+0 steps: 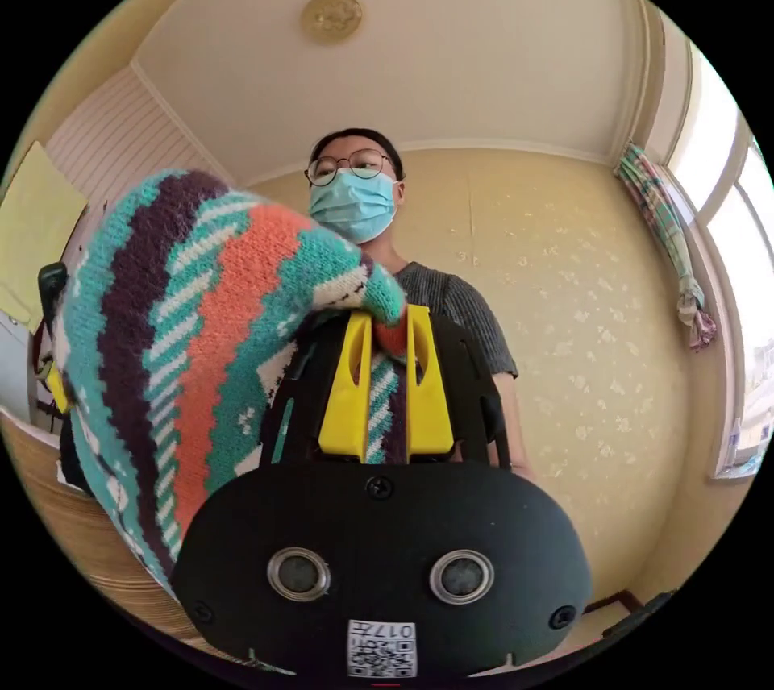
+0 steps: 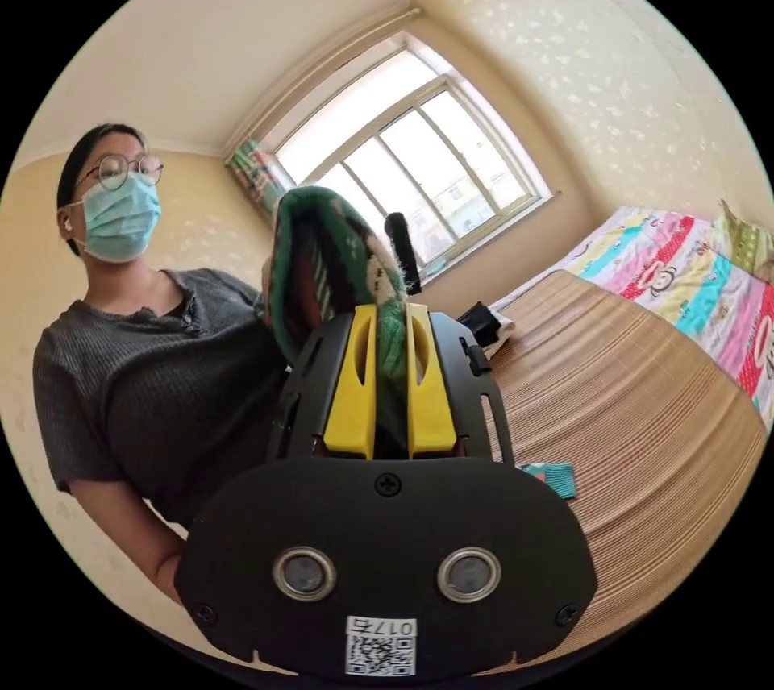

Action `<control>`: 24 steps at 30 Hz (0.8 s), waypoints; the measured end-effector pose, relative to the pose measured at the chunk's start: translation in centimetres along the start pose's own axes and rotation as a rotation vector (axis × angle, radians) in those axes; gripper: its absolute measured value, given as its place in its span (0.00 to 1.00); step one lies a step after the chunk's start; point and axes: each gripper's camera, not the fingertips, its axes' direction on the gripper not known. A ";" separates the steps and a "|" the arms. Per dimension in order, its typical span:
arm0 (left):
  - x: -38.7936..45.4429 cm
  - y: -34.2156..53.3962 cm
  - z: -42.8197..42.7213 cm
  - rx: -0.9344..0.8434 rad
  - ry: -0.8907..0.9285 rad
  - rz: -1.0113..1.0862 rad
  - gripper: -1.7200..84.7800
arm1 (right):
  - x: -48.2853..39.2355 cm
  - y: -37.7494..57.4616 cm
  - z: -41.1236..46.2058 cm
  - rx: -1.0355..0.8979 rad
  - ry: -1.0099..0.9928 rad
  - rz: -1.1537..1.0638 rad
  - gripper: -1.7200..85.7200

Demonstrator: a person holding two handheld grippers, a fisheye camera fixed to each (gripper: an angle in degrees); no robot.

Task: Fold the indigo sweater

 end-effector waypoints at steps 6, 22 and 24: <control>-3.1 1.8 0.1 -0.036 -0.657 -0.382 0.13 | -6.9 -0.6 1.4 0.031 0.567 -0.063 0.05; -25.5 8.7 8.2 -0.060 -1.141 -0.804 0.29 | -11.4 -1.2 18.1 -0.360 1.032 -0.208 0.03; -27.4 9.4 9.7 -0.058 -1.261 -0.833 0.28 | -11.6 -1.3 17.8 -0.333 0.978 -0.182 0.03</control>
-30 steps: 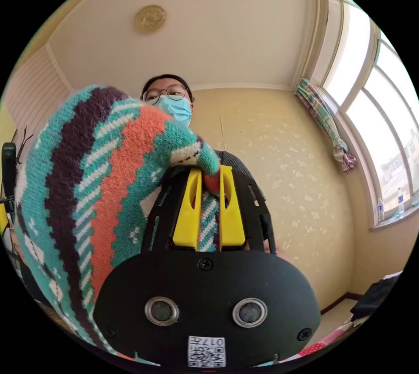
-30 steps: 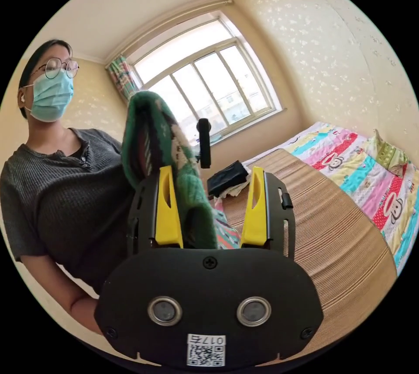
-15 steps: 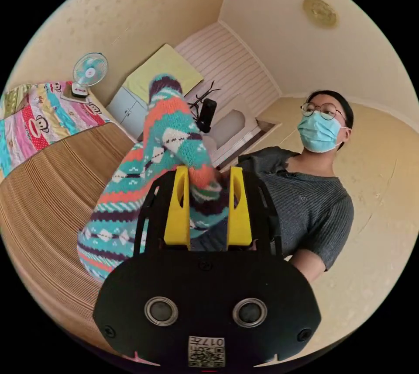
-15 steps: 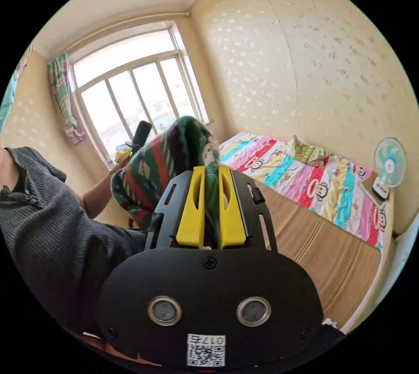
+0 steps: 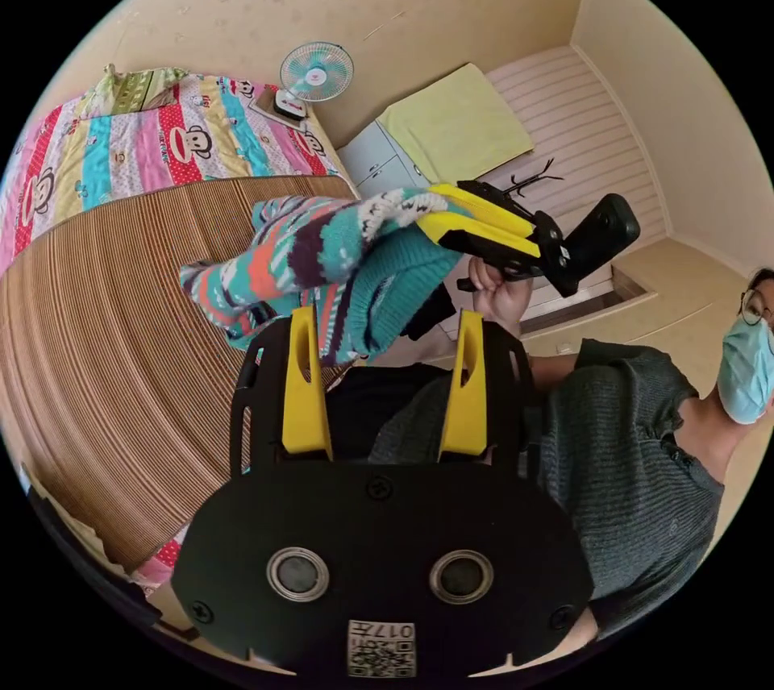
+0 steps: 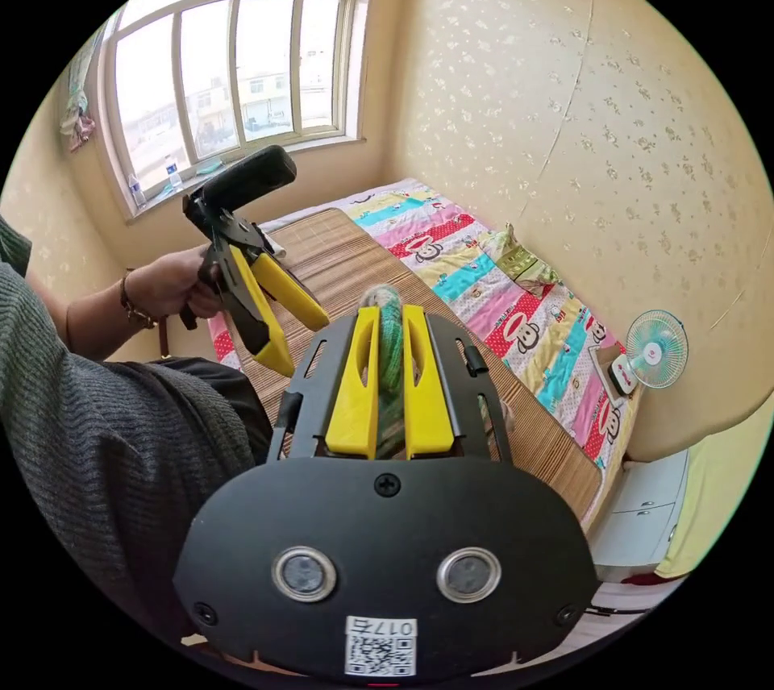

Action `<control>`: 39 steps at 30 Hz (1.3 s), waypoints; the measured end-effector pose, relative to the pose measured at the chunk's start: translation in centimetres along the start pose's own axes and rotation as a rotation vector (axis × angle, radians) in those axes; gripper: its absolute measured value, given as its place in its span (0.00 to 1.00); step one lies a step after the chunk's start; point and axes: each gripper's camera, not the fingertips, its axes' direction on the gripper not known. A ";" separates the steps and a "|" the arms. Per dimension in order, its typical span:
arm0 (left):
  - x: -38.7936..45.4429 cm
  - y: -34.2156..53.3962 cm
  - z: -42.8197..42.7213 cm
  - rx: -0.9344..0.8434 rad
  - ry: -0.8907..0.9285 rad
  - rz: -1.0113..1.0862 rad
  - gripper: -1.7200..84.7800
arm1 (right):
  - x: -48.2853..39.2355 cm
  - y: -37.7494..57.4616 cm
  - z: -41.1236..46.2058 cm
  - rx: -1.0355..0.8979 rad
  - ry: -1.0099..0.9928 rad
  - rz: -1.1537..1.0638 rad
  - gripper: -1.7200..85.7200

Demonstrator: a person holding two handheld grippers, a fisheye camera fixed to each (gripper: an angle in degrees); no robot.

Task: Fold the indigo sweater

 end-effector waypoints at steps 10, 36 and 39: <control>2.9 0.3 3.4 0.088 -0.344 0.120 0.17 | -0.3 1.8 -4.0 0.132 -0.185 -0.023 0.03; 13.3 1.2 -15.7 0.837 -0.007 0.197 0.07 | 6.4 18.2 -8.4 0.371 -0.493 0.366 0.07; 14.3 0.8 -15.6 0.910 -0.042 0.139 0.07 | 5.7 15.9 -7.2 0.278 -0.490 0.376 0.15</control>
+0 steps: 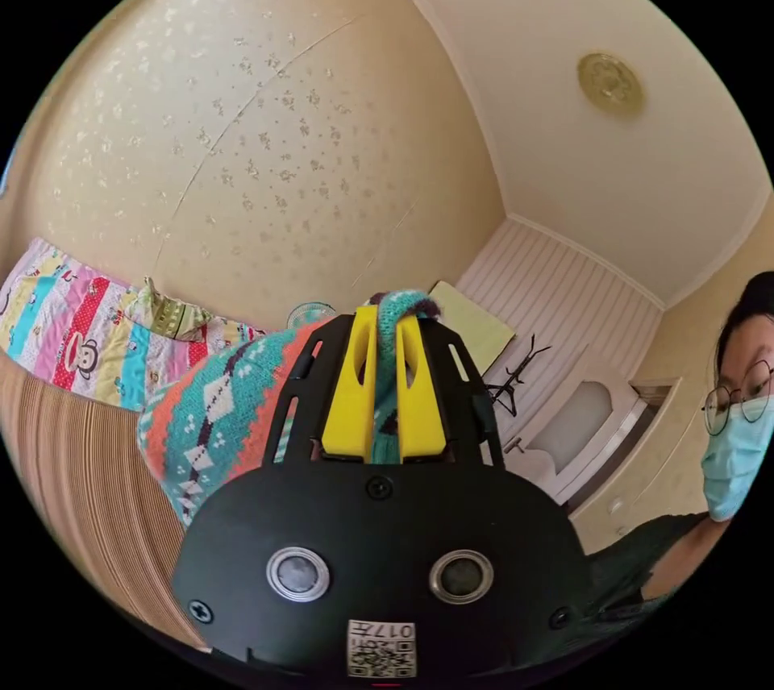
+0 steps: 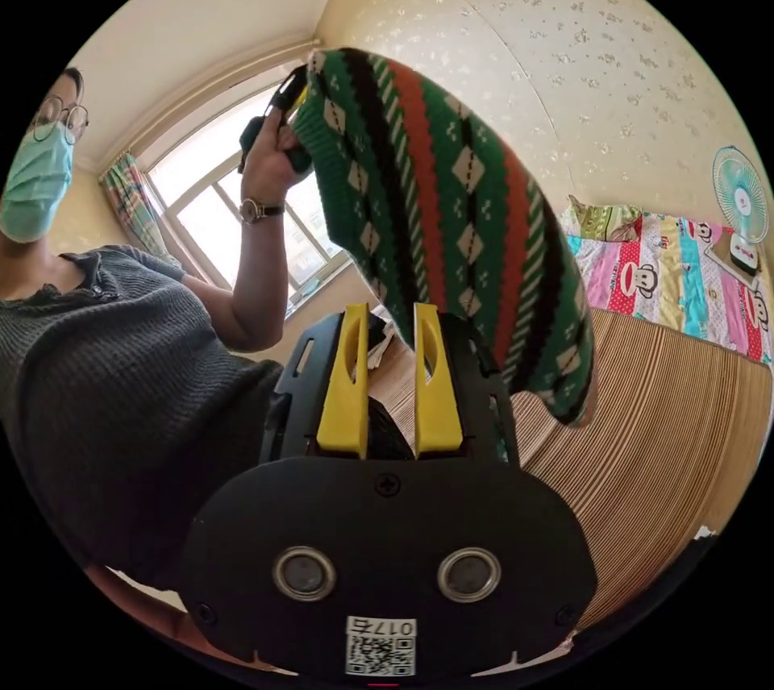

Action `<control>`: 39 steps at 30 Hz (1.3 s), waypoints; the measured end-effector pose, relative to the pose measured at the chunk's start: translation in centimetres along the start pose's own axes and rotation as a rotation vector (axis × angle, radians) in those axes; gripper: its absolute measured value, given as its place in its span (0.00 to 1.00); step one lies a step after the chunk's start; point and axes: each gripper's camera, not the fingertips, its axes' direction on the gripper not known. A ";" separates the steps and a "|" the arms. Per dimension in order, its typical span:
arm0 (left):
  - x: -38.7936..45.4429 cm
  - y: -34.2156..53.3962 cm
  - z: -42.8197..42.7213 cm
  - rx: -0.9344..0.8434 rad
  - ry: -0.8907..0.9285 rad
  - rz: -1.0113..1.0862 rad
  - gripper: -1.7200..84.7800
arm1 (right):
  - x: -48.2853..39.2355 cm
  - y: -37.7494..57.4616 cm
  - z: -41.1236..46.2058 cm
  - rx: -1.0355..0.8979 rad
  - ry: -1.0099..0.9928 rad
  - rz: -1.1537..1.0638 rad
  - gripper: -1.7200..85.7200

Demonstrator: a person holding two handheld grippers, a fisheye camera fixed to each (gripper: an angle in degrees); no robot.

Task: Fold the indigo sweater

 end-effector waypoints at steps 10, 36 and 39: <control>3.6 -4.0 -0.6 0.082 -0.132 0.050 0.06 | -1.0 -5.7 7.9 -0.243 0.165 0.002 0.31; -10.5 -25.0 -22.7 -0.511 0.585 0.513 0.08 | 1.1 -19.6 -23.9 0.629 0.458 -0.147 0.05; -17.5 -30.2 -18.8 -0.699 0.407 0.357 0.07 | 5.3 -24.5 -22.8 0.561 0.478 -0.165 0.05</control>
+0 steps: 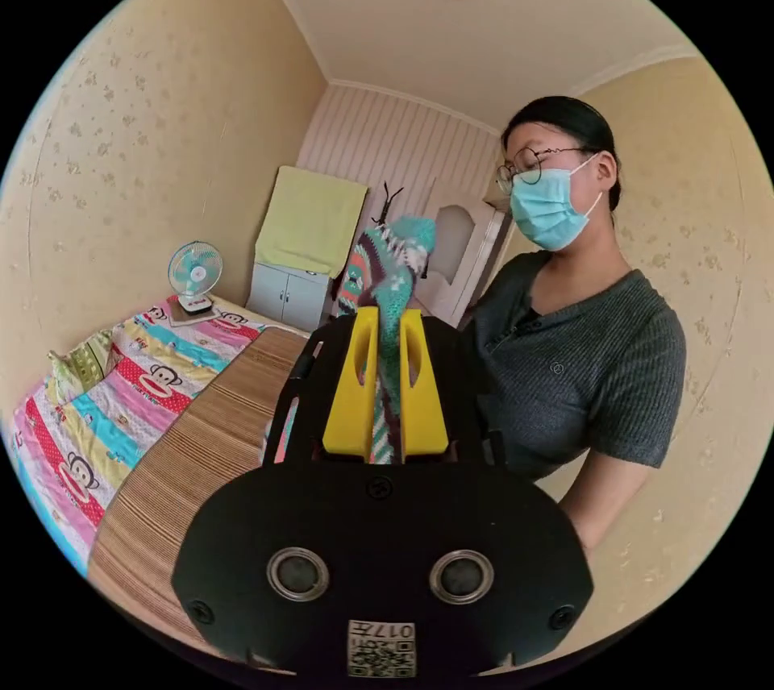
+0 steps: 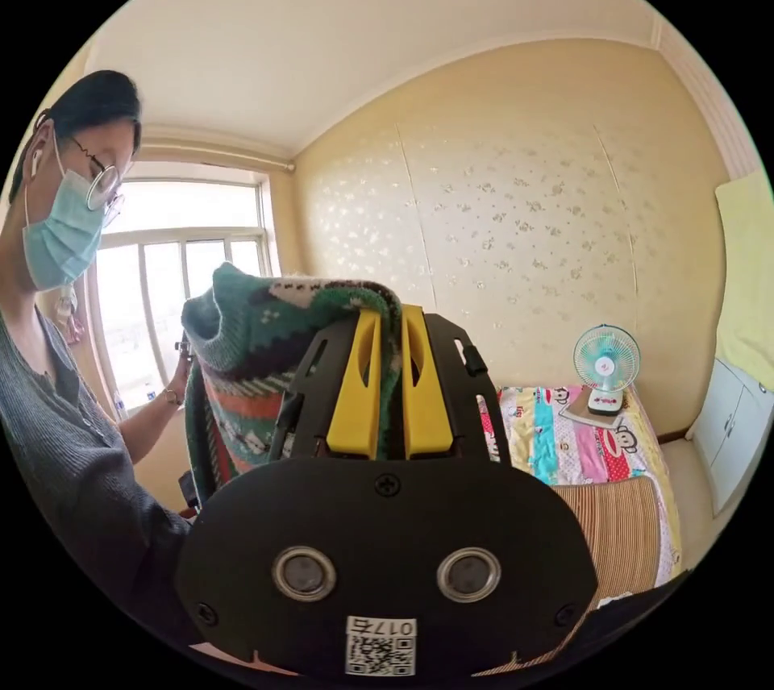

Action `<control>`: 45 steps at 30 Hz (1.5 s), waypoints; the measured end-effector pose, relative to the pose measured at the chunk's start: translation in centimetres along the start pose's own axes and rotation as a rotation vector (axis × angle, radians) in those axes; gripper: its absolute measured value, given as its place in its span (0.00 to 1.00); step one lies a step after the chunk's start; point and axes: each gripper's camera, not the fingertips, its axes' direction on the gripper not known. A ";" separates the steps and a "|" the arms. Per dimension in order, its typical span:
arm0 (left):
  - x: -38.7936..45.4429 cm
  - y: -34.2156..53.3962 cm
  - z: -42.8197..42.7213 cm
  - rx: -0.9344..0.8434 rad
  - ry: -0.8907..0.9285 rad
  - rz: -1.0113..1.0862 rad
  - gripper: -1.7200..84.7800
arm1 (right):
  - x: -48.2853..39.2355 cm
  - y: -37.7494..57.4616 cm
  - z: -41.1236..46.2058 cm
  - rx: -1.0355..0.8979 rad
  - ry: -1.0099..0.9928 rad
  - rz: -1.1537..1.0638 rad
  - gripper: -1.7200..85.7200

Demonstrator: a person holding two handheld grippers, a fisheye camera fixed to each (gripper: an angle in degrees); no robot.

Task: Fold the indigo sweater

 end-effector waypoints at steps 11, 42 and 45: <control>-35.8 11.2 2.8 -0.151 -0.562 -1.227 0.10 | 28.4 17.2 37.7 -1.086 0.102 0.541 0.07; -41.2 38.0 -31.1 0.416 0.010 -2.026 0.18 | 41.2 43.5 48.7 -1.944 -0.227 0.722 0.02; -40.5 40.4 -33.2 0.842 0.113 -2.112 0.19 | 46.2 43.5 47.1 -1.838 -0.243 1.012 0.02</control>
